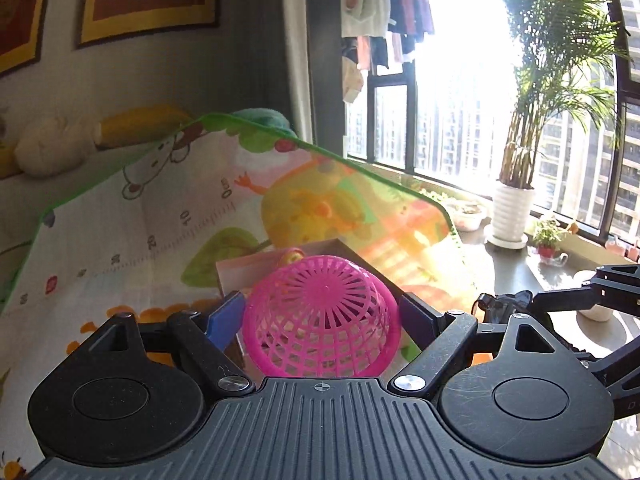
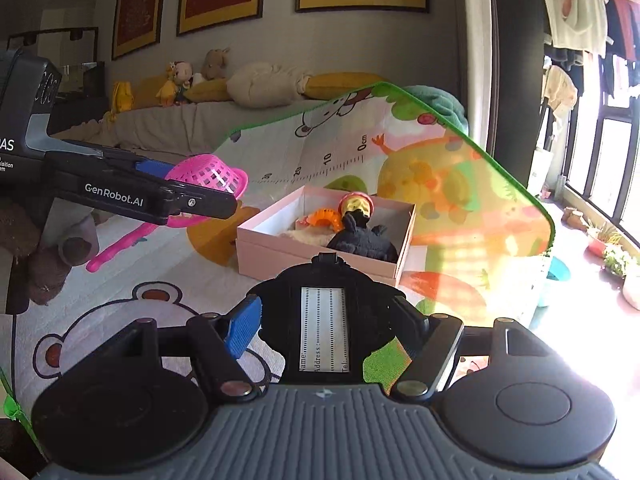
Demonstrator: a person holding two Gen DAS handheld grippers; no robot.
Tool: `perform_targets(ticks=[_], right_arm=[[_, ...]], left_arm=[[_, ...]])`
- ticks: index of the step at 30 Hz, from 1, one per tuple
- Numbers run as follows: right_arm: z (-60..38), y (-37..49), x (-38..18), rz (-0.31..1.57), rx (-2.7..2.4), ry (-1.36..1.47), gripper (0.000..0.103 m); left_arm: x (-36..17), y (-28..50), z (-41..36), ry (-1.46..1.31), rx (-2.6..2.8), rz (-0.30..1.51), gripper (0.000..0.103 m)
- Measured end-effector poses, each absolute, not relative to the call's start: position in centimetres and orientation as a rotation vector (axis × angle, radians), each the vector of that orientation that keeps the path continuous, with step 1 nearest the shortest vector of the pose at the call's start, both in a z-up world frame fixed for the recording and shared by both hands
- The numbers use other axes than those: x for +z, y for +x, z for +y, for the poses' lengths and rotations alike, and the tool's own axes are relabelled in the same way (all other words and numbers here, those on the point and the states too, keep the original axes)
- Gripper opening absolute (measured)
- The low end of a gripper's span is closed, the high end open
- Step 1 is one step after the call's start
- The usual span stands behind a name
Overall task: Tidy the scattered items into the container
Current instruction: 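Carry the net over the box and open the left gripper while the right carries the toy, then lower the black comb toy into the pink box and open the right gripper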
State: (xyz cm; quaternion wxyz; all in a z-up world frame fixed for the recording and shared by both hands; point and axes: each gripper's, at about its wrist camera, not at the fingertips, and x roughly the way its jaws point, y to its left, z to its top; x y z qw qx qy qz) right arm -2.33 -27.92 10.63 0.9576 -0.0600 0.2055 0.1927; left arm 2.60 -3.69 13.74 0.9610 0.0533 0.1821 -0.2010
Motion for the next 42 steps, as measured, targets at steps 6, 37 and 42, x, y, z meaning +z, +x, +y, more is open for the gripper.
perform_targets(ticks=[6,37,42], right_arm=[[-28.9,-1.7,13.8,0.312,0.366,-0.123,0.071],[-25.8,13.9,16.8,0.444,0.4,-0.082,0.071],[-23.1,19.4,16.4,0.524,0.388,-0.031,0.071]], left_arm=[[16.1,7.5,-4.4,0.036,-0.425,0.361,0.089],[6.9,10.3,-0.3,-0.049,-0.415,0.608,0.103],[6.6,8.8,1.2,-0.049,-0.383,0.62,0.103]])
